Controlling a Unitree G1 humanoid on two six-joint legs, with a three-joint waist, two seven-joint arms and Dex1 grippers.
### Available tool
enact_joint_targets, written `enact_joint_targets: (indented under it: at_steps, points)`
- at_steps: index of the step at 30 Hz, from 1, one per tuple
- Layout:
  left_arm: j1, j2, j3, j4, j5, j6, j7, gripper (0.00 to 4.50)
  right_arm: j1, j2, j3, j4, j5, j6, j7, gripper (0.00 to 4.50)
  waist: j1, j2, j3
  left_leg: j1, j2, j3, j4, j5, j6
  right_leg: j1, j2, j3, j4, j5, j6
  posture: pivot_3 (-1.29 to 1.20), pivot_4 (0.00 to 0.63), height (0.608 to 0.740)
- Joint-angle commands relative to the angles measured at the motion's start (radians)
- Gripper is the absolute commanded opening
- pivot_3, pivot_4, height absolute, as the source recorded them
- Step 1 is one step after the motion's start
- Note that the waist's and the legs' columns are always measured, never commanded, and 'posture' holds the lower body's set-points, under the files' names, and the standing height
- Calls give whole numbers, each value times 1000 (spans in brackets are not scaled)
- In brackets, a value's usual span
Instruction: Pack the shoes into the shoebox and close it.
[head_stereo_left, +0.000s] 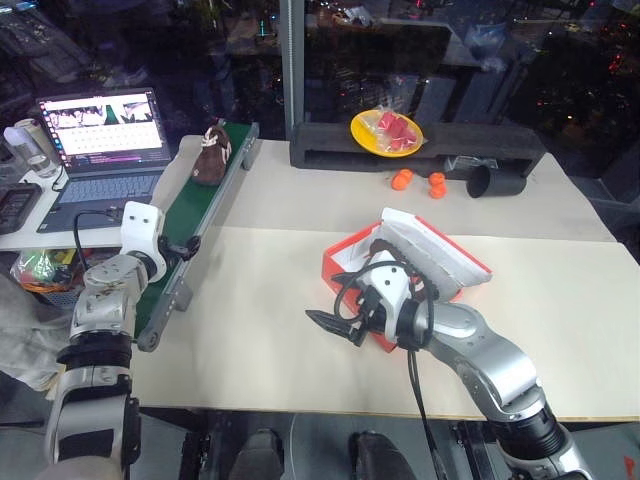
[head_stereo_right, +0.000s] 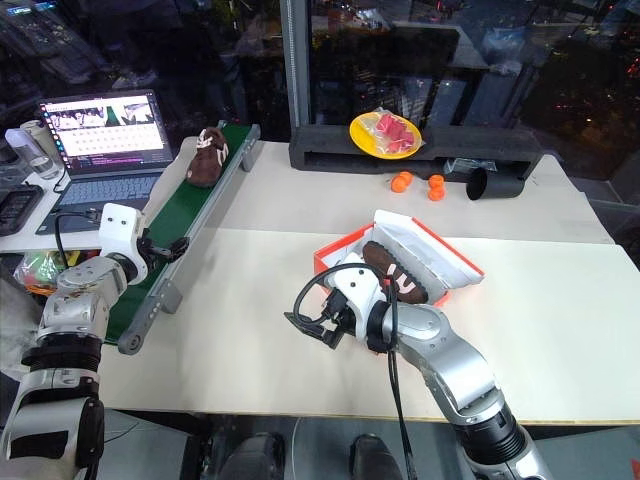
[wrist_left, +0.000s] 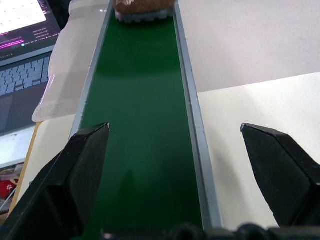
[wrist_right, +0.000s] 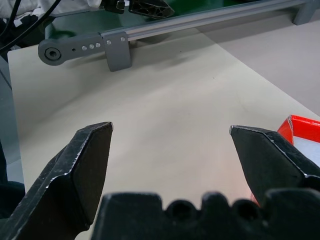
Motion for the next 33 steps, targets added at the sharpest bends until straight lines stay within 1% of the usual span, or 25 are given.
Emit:
enact_joint_targets:
  at_steps: [1, 5, 10, 15, 24, 27, 30, 32, 33]
  points:
    - [-32, 23, 7, -9, 15, -20, 12, 4500, 0, 5, -25, -41, 13, 9, -11, 4448, 0, 0, 0, 0, 0, 0, 0, 0, 0, 0, 0, 0, 0, 0, 0, 0, 150, 740]
    - [-51, 36, -11, -12, 42, 8, 20, 4500, -4, 10, -28, -41, 13, 17, -18, 4448, 0, 0, 0, 0, 0, 0, 0, 0, 0, 0, 0, 0, 0, 0, 0, 0, 150, 740]
    - [-124, 57, -7, -32, 40, 90, 19, 4500, -6, 11, -32, -40, 17, 22, -20, 4448, 0, 0, 0, 0, 0, 0, 0, 0, 0, 0, 0, 0, 0, 0, 0, 0, 150, 740]
    - [-169, 79, -32, -35, 56, 148, 7, 4500, -8, 14, -34, -42, 19, 28, -21, 4448, 0, -1, 0, 0, 0, 0, 0, 0, 0, 0, 0, 0, 0, 0, 0, 0, 150, 740]
    - [-185, 92, -62, -38, 80, 239, 18, 4500, -6, 23, -46, -56, 26, 40, -34, 4448, -1, -1, 0, 0, 0, 0, 0, 0, 0, 0, 0, 0, 0, 0, 0, 0, 150, 740]
    - [-172, 101, -107, -39, 108, 264, -7, 4500, -5, 28, -52, -61, 30, 46, -38, 4448, -1, -1, 0, 0, 0, 0, 0, 0, 0, 0, 0, 0, 0, 0, 0, 0, 150, 740]
    - [-155, 94, -119, -33, 109, 310, -11, 4500, -6, 31, -58, -65, 36, 50, -42, 4448, -1, -1, 0, 0, 0, 0, 0, 0, 0, 0, 0, 0, 0, 0, 0, 0, 150, 740]
    - [-150, 93, -118, -37, 105, 322, -11, 3969, -9, 32, -61, -65, 40, 52, -46, 4500, -1, -1, 0, 0, 0, 0, 0, 0, 0, 0, 0, 0, 0, 0, 0, 0, 150, 740]
    - [-149, 93, -118, -41, 103, 326, -15, 3793, -10, 32, -62, -65, 42, 53, -47, 4500, -1, -1, 0, 0, 0, 0, 0, 0, 0, 0, 0, 0, 0, 0, 0, 0, 150, 740]
